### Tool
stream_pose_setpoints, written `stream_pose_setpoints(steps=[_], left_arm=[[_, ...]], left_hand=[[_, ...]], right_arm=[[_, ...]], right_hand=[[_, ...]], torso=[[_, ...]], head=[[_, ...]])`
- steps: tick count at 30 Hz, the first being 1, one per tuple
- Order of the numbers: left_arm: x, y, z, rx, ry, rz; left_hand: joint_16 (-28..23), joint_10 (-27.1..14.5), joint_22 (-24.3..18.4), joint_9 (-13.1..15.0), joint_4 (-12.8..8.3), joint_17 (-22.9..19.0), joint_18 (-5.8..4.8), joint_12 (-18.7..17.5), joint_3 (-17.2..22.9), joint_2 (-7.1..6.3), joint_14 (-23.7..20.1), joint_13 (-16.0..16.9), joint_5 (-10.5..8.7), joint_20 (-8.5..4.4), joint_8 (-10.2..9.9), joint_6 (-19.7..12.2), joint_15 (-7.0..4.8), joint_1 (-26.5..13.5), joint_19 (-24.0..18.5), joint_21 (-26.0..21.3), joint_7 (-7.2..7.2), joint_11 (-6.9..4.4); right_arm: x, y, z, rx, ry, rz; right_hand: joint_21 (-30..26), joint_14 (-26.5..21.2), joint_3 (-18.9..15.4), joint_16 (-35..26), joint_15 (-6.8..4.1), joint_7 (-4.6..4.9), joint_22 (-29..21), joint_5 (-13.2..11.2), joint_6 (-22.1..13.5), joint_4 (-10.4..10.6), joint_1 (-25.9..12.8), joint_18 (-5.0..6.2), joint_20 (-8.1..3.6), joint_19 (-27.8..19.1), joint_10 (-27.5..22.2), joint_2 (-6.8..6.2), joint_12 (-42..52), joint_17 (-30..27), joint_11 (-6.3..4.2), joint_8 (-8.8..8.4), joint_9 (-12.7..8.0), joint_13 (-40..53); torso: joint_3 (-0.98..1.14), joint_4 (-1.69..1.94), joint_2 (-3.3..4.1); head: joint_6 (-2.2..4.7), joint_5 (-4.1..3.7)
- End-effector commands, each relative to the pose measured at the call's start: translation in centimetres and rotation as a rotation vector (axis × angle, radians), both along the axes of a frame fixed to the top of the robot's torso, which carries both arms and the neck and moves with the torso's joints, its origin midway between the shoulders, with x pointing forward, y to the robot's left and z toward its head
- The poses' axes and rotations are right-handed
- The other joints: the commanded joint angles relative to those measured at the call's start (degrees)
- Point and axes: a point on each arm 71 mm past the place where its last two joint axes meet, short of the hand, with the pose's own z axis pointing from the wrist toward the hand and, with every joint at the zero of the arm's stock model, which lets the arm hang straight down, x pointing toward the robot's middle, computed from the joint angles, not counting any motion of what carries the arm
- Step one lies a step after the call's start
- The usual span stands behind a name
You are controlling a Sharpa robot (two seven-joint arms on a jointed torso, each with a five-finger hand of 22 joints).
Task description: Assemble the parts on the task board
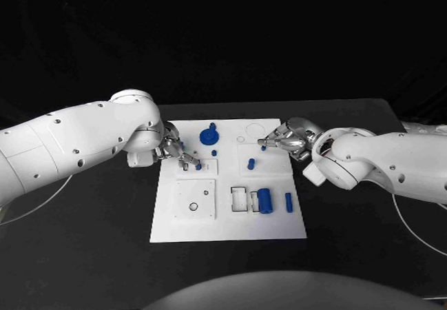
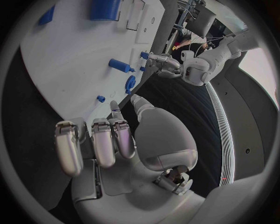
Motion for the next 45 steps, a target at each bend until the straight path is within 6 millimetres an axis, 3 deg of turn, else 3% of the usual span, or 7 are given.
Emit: stream_pose_setpoints(steps=[1,45], left_arm=[[-0.29,-0.10,-0.34,0.016,0.029,-0.020],[-0.16,-0.14,-0.42,0.036,0.038,-0.018]], left_hand=[[0.15,6.06,15.09,0.06,0.07,15.05,-0.42,0.14,-0.36,0.12,5.97,15.09,-0.26,-0.23,-0.35,0.19,-0.31,0.54,6.03,0.14,-0.04,-0.36],[0.15,6.06,15.09,0.08,0.14,15.05,-0.42,0.14,-0.28,0.62,5.97,15.09,-0.21,-0.22,-0.49,0.23,-0.34,1.72,6.03,0.14,-0.10,-0.40]], right_arm=[[-0.02,0.08,-0.01,-0.004,-0.007,0.009],[-0.06,0.12,-0.03,-0.003,-0.005,0.011]], right_hand=[[0.26,6.07,-0.19,0.23,0.38,0.22,15.05,0.38,-0.15,0.01,0.46,-0.39,0.33,6.00,6.01,0.25,0.23,15.09,0.52,0.32,0.09,15.09],[0.26,6.07,-0.19,0.23,0.38,0.22,15.05,0.38,-0.15,0.01,0.46,-0.39,0.33,6.00,6.01,0.25,0.23,15.09,0.52,0.32,0.09,15.09]], torso=[[-0.01,0.02,0.01],[0.00,0.01,0.00]], head=[[0.02,-0.06],[0.00,-0.07]])
